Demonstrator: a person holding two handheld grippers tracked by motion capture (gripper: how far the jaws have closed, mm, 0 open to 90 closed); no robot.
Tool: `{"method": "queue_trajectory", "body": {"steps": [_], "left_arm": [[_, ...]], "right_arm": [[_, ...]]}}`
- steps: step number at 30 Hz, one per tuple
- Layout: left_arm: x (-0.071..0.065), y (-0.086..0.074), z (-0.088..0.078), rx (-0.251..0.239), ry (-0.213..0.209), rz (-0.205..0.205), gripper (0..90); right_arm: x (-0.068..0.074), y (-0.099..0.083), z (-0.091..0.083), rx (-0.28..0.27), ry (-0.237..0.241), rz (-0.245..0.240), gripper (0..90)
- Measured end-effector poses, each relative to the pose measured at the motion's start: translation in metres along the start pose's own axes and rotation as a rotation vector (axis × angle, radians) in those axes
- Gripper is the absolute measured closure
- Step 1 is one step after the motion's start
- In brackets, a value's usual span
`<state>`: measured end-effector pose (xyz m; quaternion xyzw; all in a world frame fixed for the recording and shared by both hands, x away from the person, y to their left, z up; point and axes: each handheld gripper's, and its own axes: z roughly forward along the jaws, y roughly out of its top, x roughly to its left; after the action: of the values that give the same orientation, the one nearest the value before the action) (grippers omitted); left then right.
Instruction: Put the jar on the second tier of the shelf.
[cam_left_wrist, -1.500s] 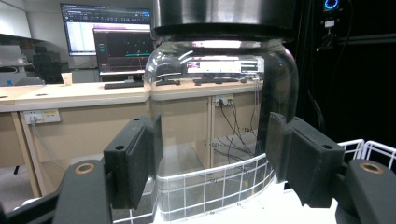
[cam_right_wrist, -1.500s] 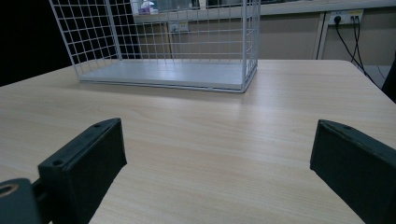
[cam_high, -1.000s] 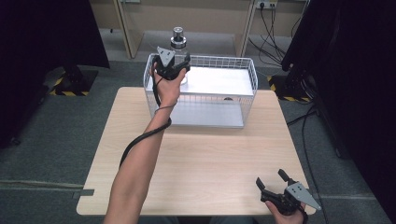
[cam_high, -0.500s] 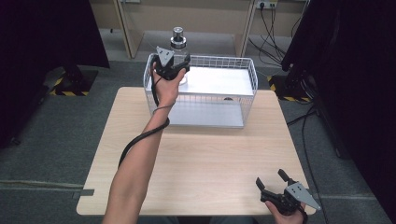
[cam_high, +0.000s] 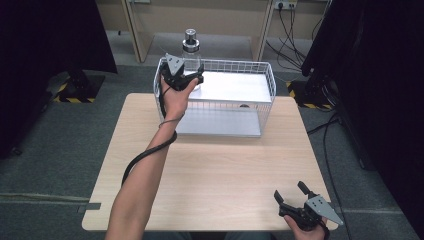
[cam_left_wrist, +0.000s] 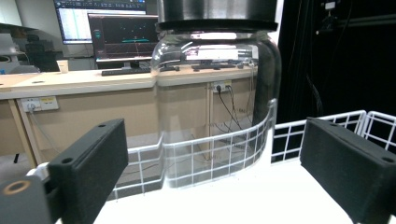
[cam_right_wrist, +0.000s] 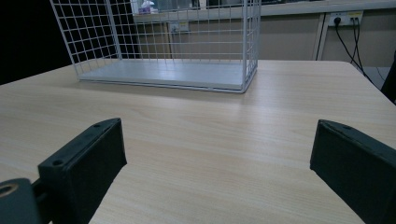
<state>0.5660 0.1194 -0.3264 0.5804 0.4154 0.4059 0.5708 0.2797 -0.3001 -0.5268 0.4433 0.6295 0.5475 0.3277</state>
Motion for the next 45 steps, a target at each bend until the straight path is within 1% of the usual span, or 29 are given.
{"method": "queue_trajectory", "body": {"steps": [3, 8, 12, 15, 17, 21, 28, 31, 36, 41, 45], "left_arm": [[0.003, 0.000, -0.008, 0.004, -0.010, -0.005, 6.0], [0.005, -0.001, -0.021, 0.006, -0.023, 0.007, 5.7], [0.007, -0.006, -0.029, 0.026, -0.039, 0.009, 5.0], [0.009, -0.008, -0.035, 0.025, -0.038, 0.010, 4.7], [0.010, -0.008, -0.039, 0.023, -0.042, 0.012, 4.7], [0.010, -0.007, -0.048, 0.002, -0.050, 0.003, 4.7], [0.009, -0.006, -0.062, -0.006, -0.070, 0.023, 4.7], [0.011, -0.007, -0.067, -0.012, -0.070, 0.015, 4.7], [0.013, -0.009, -0.076, -0.020, -0.070, 0.017, 4.8], [0.012, -0.012, -0.084, -0.021, -0.079, 0.020, 4.7], [0.012, -0.019, -0.091, -0.020, -0.082, 0.021, 4.7]], "right_arm": [[0.000, 0.000, 0.000, 0.000, -0.001, 0.002, 3.6], [0.001, 0.000, 0.000, 0.003, -0.003, 0.000, 3.6], [0.001, 0.000, 0.000, 0.003, -0.004, -0.002, 3.5], [0.001, 0.000, 0.000, 0.003, -0.004, -0.002, 3.5], [0.001, 0.000, 0.000, 0.003, -0.005, 0.000, 3.5], [0.001, 0.000, 0.000, 0.003, -0.005, -0.003, 3.5], [0.001, 0.000, 0.000, 0.004, -0.005, -0.005, 3.5], [0.001, 0.000, 0.001, 0.005, -0.006, -0.005, 3.5], [0.001, 0.000, 0.001, 0.005, -0.006, -0.005, 3.5], [0.001, 0.000, 0.001, 0.006, -0.007, -0.006, 3.5], [0.001, 0.000, 0.001, 0.006, -0.007, -0.007, 3.5]]}}
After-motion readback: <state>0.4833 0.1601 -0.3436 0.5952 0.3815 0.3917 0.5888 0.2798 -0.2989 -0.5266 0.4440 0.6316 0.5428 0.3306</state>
